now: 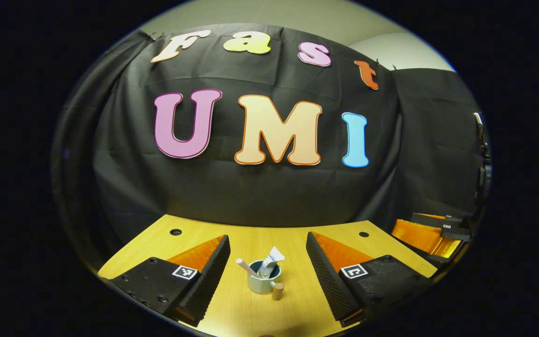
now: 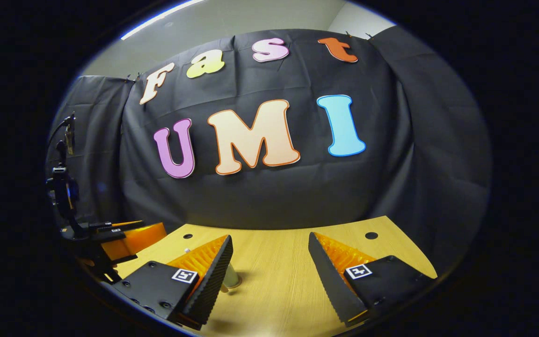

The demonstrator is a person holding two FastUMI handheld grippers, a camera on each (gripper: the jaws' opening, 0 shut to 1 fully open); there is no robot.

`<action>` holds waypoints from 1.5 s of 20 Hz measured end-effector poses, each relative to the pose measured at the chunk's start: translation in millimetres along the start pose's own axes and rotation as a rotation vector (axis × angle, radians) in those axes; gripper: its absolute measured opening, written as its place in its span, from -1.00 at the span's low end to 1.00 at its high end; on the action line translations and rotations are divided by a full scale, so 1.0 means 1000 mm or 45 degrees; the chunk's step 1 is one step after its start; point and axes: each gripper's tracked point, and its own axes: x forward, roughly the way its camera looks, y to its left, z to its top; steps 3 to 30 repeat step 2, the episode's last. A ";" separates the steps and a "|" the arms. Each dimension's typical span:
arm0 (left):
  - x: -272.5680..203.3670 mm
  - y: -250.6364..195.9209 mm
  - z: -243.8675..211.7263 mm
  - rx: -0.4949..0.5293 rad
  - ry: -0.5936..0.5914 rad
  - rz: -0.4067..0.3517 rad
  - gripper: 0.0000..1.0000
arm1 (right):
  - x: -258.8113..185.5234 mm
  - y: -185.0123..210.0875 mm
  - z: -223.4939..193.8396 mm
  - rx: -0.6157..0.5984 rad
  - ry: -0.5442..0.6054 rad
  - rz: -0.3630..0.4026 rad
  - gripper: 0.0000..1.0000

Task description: Put the toothbrush and toothpaste on the desktop into the cup, then pick up the cup and place it on the coaster on the desktop.

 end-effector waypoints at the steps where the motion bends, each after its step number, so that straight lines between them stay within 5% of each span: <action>1: 0.000 0.002 0.002 0.001 -0.011 0.005 0.89 | -0.002 0.000 0.004 0.003 -0.008 0.001 0.97; 30: -0.001 0.004 0.005 -0.002 -0.022 0.009 0.89 | -0.003 0.000 0.008 0.004 -0.014 0.002 0.97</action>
